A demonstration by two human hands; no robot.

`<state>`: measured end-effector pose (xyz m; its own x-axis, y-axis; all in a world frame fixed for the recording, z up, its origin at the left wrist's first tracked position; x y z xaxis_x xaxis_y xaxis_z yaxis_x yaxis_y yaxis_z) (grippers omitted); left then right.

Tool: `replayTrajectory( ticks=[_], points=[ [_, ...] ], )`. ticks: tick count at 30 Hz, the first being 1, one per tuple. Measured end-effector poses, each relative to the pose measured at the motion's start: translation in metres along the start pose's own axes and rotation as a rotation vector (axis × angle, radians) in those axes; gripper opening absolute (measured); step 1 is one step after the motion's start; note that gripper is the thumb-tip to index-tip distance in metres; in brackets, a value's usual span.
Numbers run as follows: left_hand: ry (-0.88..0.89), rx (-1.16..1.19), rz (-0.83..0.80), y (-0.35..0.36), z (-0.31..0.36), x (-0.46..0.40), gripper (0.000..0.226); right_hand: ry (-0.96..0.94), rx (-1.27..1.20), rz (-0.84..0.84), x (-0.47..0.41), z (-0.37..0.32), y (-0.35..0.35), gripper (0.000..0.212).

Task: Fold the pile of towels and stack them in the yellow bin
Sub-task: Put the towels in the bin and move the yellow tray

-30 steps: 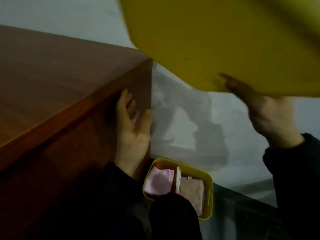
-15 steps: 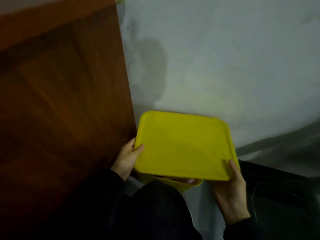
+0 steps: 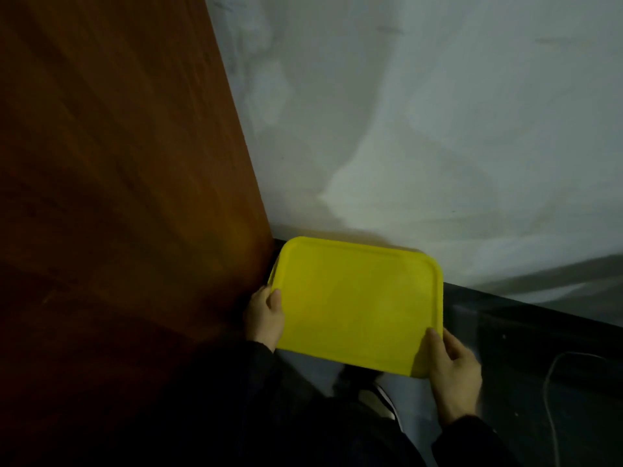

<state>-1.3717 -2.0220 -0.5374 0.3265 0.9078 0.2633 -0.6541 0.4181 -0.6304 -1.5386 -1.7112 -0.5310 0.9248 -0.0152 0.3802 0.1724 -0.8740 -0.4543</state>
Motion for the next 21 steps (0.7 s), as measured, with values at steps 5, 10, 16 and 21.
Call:
replayTrajectory(
  ticks=[5,10,16,21],
  points=[
    [0.046,0.044,0.073,0.003,0.005,-0.021,0.036,0.000,0.049,0.034,-0.020,0.016,0.010,0.053],
    [0.055,0.171,0.071,0.005,0.004,-0.024,0.044,0.022,-0.122,0.077,-0.022,0.024,0.017,0.049],
    [0.021,0.026,0.027,0.013,-0.002,-0.034,0.046,-0.100,0.051,0.060,-0.013,0.031,0.032,0.062],
    [0.091,-0.103,0.005,0.015,0.009,-0.043,0.045,-0.194,0.084,-0.043,-0.009,0.035,0.037,0.073]
  ],
)
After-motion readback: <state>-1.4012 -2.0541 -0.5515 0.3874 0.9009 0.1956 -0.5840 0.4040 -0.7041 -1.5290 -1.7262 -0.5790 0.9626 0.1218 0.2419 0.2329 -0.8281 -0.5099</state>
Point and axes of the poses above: each hand's wrist, its own x-axis away from the middle knuckle, its own y-axis out of the palm, z = x × y, the point moved 4 cm from there along -x, towards the middle knuckle, and after that the axes turned 8 degrees about z, right-handed, at the moved point
